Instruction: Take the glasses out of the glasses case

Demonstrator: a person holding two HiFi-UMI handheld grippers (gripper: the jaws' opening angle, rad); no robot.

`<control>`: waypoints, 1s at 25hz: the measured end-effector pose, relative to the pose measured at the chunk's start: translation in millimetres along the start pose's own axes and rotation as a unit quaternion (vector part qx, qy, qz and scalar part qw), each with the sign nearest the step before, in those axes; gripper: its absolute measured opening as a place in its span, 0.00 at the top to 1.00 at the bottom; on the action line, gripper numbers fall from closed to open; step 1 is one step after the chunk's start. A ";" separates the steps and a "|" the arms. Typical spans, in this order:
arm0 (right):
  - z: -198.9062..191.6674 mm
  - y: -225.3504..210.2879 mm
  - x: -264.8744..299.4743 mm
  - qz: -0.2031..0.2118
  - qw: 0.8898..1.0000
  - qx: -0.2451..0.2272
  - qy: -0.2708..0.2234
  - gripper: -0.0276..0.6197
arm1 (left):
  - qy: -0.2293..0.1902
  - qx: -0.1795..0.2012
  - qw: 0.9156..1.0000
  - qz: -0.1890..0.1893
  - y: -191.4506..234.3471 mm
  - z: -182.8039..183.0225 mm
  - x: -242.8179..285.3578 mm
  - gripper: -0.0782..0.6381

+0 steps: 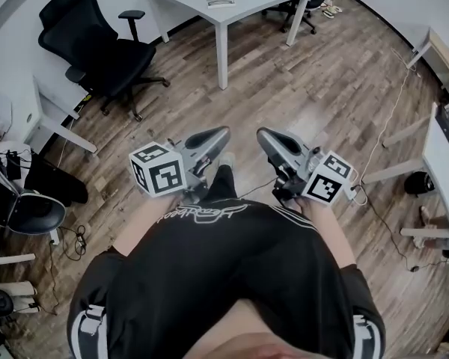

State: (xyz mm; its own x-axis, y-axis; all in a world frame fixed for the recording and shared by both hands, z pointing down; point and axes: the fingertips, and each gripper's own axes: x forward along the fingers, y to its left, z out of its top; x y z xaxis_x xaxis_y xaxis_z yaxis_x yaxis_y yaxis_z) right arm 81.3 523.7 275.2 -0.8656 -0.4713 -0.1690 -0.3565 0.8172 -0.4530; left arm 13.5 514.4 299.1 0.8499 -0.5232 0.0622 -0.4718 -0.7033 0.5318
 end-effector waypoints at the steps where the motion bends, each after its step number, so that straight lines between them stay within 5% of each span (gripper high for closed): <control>1: 1.7 -5.3 -1.1 -0.002 1.000 0.007 -0.005 0.94 | 0.000 0.005 1.000 -0.006 -1.2 0.6 3.7 0.88; 4: 3.8 -18.8 -2.3 -0.007 1.000 0.010 -0.014 0.94 | 0.001 0.022 1.000 -0.014 0.8 0.1 12.9 0.88; 14: -3.5 -73.0 13.1 -0.020 0.999 0.021 -0.025 0.95 | 0.014 -0.009 1.000 -0.011 58.4 3.4 44.6 0.88; 25: 29.8 -172.4 68.9 -0.044 0.999 0.027 -0.012 0.95 | -0.015 -0.049 0.999 -0.001 152.6 70.0 89.2 0.88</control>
State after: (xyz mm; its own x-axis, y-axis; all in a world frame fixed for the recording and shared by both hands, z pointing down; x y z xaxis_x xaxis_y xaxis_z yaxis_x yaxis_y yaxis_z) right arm 93.6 340.5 315.4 -0.8230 -0.5487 -0.1470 -0.4105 0.7533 -0.5138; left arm 0.9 326.8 326.7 0.8430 -0.5367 0.0362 -0.4435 -0.6554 0.6114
